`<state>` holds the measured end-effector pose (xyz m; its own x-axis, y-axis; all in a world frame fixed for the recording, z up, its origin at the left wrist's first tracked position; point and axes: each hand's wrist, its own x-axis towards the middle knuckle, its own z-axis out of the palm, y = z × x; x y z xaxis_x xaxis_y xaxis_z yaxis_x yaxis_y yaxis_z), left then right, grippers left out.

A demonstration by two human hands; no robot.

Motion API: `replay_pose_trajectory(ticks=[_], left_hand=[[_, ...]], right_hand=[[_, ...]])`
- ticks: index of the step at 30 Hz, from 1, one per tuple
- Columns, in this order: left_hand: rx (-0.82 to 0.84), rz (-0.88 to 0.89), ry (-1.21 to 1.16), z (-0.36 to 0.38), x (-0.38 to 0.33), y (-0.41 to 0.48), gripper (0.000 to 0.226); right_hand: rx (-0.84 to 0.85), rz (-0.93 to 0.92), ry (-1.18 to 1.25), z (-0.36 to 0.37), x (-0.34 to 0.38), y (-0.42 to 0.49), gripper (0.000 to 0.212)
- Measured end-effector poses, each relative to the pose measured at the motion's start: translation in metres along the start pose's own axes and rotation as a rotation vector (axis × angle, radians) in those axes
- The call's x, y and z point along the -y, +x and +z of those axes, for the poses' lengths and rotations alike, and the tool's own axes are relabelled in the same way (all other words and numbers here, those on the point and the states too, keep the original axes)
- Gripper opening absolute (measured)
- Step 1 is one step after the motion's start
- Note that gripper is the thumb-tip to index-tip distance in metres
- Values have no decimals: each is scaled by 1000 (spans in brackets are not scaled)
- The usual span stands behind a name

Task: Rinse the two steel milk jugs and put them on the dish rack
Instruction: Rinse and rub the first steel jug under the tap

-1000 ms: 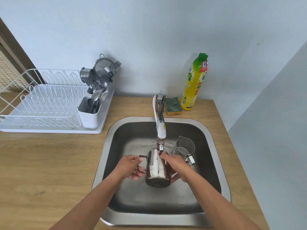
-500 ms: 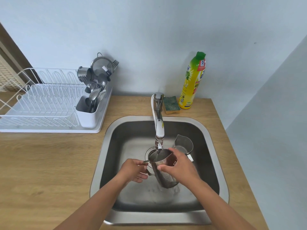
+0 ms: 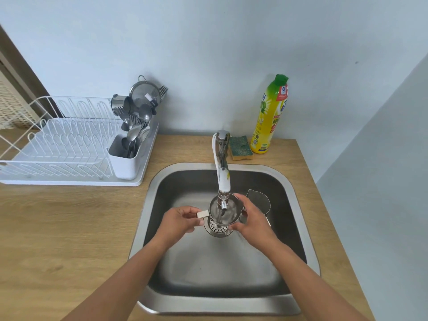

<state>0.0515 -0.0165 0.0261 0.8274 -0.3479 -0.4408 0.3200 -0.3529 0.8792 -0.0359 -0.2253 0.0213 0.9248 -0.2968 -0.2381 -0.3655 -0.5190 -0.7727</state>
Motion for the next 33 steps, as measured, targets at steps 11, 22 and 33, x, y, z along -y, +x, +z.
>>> replay_pose_trajectory(ticks=[11,22,33], left_hand=[[-214,166,451,-24,-20,-25,19],[-143,150,735,-37,-13,-30,13],[214,-129,81,-2,23,-11,7]], right_hand=[[156,14,136,20,16,26,80],[294,135,380,38,1,-2,80],[197,97,118,4,-11,-24,77]])
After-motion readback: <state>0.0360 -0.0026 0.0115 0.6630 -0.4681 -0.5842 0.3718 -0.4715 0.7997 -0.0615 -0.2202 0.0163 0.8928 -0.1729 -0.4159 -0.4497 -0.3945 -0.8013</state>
